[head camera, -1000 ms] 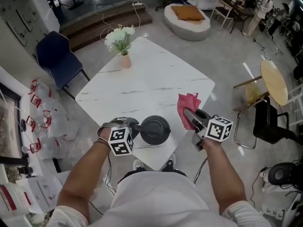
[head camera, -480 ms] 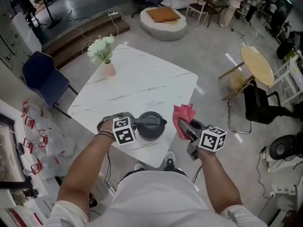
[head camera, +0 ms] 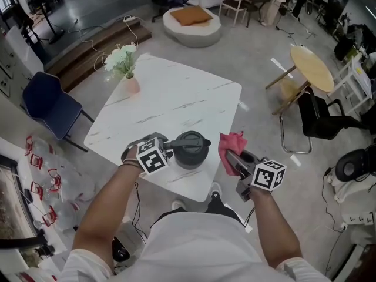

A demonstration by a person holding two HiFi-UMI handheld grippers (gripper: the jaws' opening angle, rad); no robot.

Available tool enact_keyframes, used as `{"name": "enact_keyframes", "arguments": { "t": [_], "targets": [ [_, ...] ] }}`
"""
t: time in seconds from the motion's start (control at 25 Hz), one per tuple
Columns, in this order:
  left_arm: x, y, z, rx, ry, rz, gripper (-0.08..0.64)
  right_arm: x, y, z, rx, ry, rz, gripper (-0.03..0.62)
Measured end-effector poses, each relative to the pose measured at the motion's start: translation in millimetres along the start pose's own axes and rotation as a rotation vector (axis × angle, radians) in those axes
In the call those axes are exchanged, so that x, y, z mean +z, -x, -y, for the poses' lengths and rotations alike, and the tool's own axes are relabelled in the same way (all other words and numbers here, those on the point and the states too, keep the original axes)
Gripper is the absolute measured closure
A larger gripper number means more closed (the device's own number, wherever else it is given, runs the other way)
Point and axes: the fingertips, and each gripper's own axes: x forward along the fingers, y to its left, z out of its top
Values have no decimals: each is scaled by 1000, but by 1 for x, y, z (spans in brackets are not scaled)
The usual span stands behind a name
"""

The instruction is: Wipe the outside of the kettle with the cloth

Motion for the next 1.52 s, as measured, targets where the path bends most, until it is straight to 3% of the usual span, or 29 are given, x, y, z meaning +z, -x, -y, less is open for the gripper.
{"name": "enact_keyframes", "arguments": {
  "t": [0.16,0.4,0.52,0.72,0.88,1.12,1.52],
  "targets": [
    [0,30,8,19,181,126,357,-8,0,-11,11,30,-14,480],
    [2,76,11,155,667,446,385,-10,-8,-31,49,167,-57,482],
    [3,93,26,219,800,556,434,-6,-6,-40,64,221,-76,482],
    [21,95,74,301,772,588,499,1,17,-47,104,356,-73,483],
    [37,88,106,355,806,627,560,-12,34,-35,109,391,-90,483],
    [50,75,138,352,819,575,560,-30,46,-29,132,430,-123,486],
    [52,93,150,454,888,591,560,-32,59,-33,172,469,-127,486]
  ]
}}
